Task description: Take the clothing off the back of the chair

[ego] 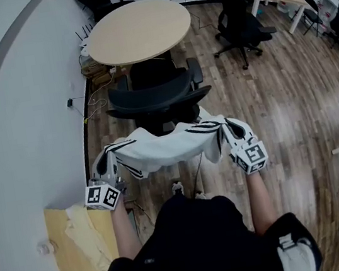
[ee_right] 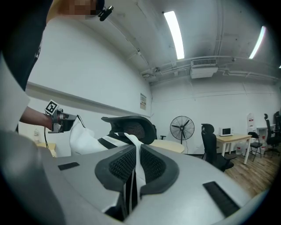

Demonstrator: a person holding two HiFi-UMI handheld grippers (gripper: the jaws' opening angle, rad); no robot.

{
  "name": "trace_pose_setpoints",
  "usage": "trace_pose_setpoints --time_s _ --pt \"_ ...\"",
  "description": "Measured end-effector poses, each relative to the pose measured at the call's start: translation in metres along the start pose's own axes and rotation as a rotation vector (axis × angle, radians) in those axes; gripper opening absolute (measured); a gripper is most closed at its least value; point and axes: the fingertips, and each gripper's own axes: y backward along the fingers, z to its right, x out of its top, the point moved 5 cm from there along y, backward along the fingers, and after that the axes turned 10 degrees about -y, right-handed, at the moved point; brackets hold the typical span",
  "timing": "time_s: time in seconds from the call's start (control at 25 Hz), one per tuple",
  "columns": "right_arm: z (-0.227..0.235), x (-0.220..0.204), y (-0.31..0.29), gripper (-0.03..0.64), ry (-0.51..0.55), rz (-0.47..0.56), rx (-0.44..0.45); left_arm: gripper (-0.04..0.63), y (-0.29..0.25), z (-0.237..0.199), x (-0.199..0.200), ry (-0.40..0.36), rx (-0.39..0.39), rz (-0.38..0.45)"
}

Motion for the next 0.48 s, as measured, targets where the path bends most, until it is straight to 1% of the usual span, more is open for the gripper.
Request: trace_pose_setpoints --time_s 0.28,0.48 --pt "-0.001 -0.002 0.015 0.018 0.003 -0.014 0.000 0.011 0.018 0.015 -0.003 0.005 0.016 -0.006" --pt "-0.002 -0.008 0.026 0.018 -0.003 -0.001 0.023 0.011 0.030 0.025 -0.006 0.005 0.030 -0.007"
